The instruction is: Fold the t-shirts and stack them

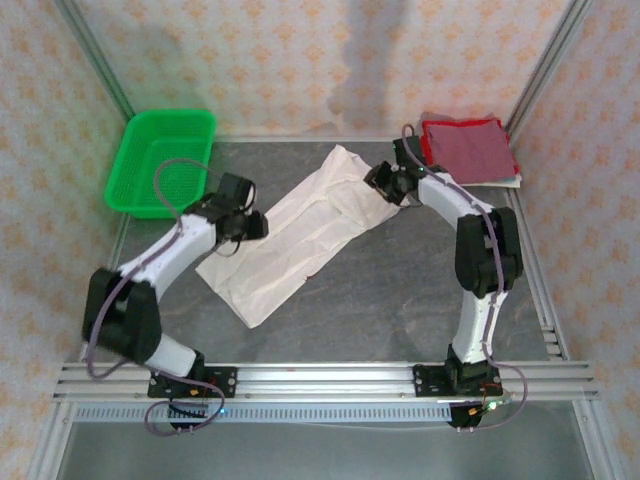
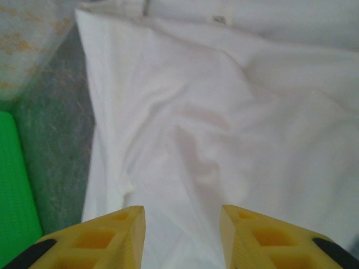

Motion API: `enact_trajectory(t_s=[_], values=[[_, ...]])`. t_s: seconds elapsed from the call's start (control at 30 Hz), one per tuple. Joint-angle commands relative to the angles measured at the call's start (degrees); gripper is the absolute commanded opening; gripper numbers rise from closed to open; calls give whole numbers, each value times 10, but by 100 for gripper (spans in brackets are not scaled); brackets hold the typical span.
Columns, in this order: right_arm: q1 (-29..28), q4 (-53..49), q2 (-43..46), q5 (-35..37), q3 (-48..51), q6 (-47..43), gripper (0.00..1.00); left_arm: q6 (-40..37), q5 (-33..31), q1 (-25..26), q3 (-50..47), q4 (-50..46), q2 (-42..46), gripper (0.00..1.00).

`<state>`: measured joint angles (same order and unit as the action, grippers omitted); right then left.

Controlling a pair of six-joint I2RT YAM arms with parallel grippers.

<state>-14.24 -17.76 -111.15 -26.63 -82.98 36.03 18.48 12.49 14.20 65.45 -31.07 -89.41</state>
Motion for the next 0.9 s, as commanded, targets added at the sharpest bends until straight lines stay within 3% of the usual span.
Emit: enact_trajectory(t_s=[0.0,0.17,0.5,0.7,0.87], values=[[-8,26,1,26,61,13,38,-57,-20,-21,76,-11,-85,28],[-8,54,-17,29,89,21,37,-38,9,-54,111,4,-169,24],[-8,75,-112,13,23,21,35,-2,40,-60,22,46,-165,20],[-8,102,-206,-5,-89,3,35,61,100,-56,-114,101,-95,20],[-8,103,-320,-91,-263,13,35,118,135,-3,-181,133,-25,18]])
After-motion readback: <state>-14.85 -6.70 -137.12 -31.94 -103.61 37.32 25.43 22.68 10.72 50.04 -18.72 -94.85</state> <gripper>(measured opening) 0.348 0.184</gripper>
